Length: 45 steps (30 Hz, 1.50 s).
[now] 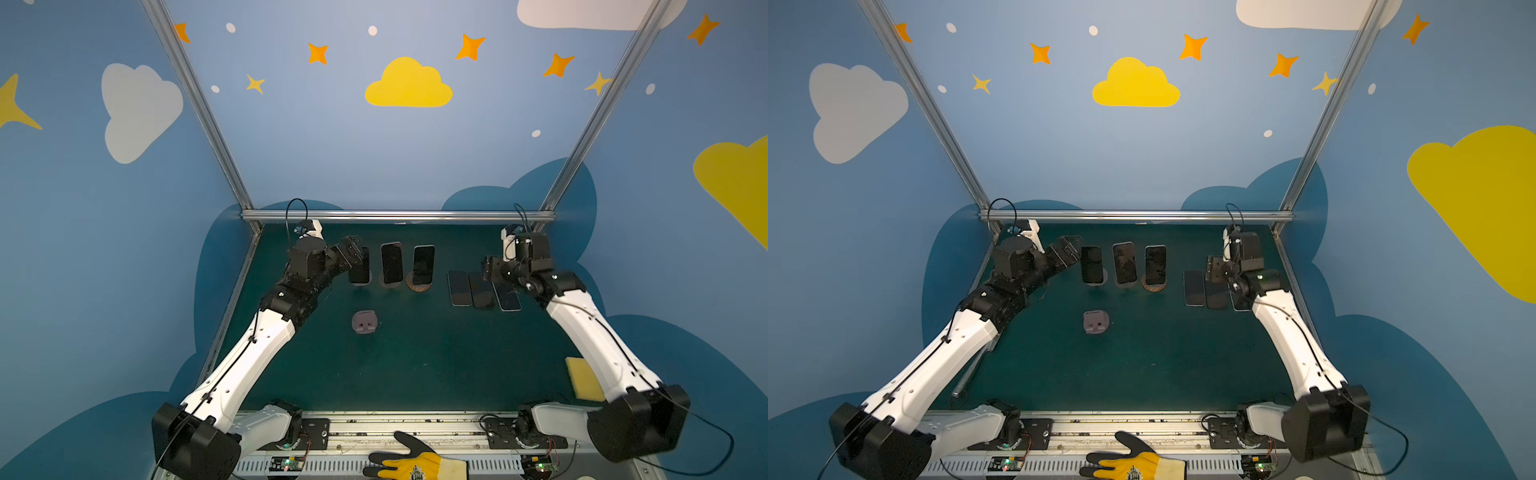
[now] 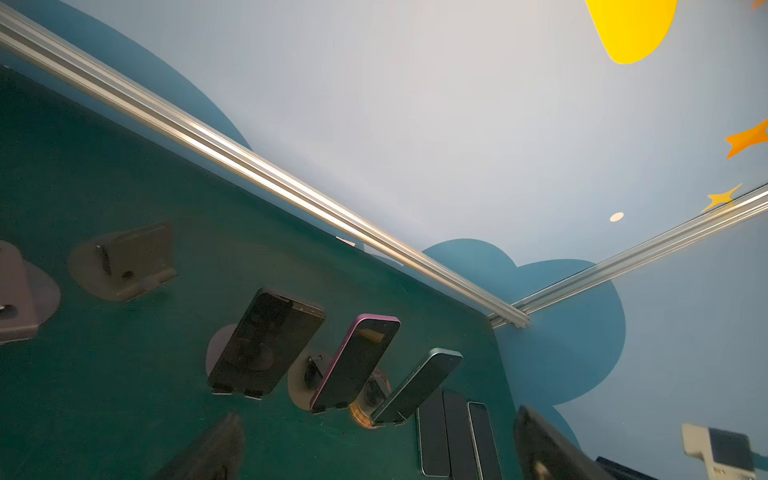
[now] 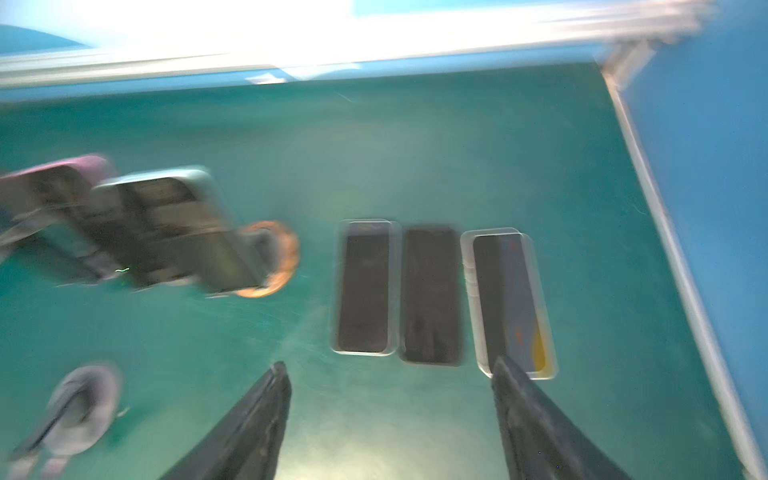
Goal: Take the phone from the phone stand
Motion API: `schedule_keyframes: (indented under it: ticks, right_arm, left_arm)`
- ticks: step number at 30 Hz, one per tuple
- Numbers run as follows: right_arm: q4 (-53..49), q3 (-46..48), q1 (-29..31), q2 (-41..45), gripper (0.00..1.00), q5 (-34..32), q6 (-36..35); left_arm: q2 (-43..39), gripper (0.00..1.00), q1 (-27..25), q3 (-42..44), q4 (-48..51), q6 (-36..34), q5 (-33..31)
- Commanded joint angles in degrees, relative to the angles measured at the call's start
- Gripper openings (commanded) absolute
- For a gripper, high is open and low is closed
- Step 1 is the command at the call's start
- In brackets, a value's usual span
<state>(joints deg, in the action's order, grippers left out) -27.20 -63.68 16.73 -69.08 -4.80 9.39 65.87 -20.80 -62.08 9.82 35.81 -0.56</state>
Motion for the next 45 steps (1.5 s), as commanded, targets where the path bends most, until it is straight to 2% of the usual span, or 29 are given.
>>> schedule_keyframes:
  ticks: [1,5,9,14,20,24,32,39,45]
  right_arm:
    - [15.7,8.3,5.0,8.8,0.77,0.3,1.1]
    - [23.4,16.2,10.8,15.1,0.77,-2.3,2.2]
    - [25.6,19.5,12.9,16.5,0.77,-3.7,5.5]
    - [24.2,19.9,14.7,16.0,0.77,-5.3,5.9]
    - [23.3,20.7,15.1,16.2,0.79,-5.6,6.1]
    - [21.9,20.9,15.2,16.7,0.79,-6.5,7.2]
    - [23.6,22.6,15.2,17.1,0.81,-6.7,5.8]
    - [23.9,23.0,15.2,16.5,0.80,-6.6,5.9]
    - [23.9,23.0,15.3,16.3,0.80,-6.1,6.3]
  left_arm:
    - [-4.1,1.00,-0.1,0.9,5.8,-1.9,-0.5]
    - [-8.9,1.00,-0.9,6.6,9.2,-2.7,0.4]
    - [-11.2,1.00,-3.0,10.6,12.9,-2.5,-0.1]
    - [-10.6,1.00,-11.5,12.7,17.3,-3.1,-6.1]
    - [-3.0,1.00,-19.7,16.2,15.7,1.7,-9.8]
    - [5.5,1.00,-20.4,16.0,13.3,5.2,-10.5]
    - [17.0,0.99,-20.8,11.3,13.1,5.0,-15.7]
    - [22.5,0.90,-20.8,8.2,13.0,4.0,-22.6]
    - [25.5,0.77,-20.3,6.6,13.2,2.3,-25.0]
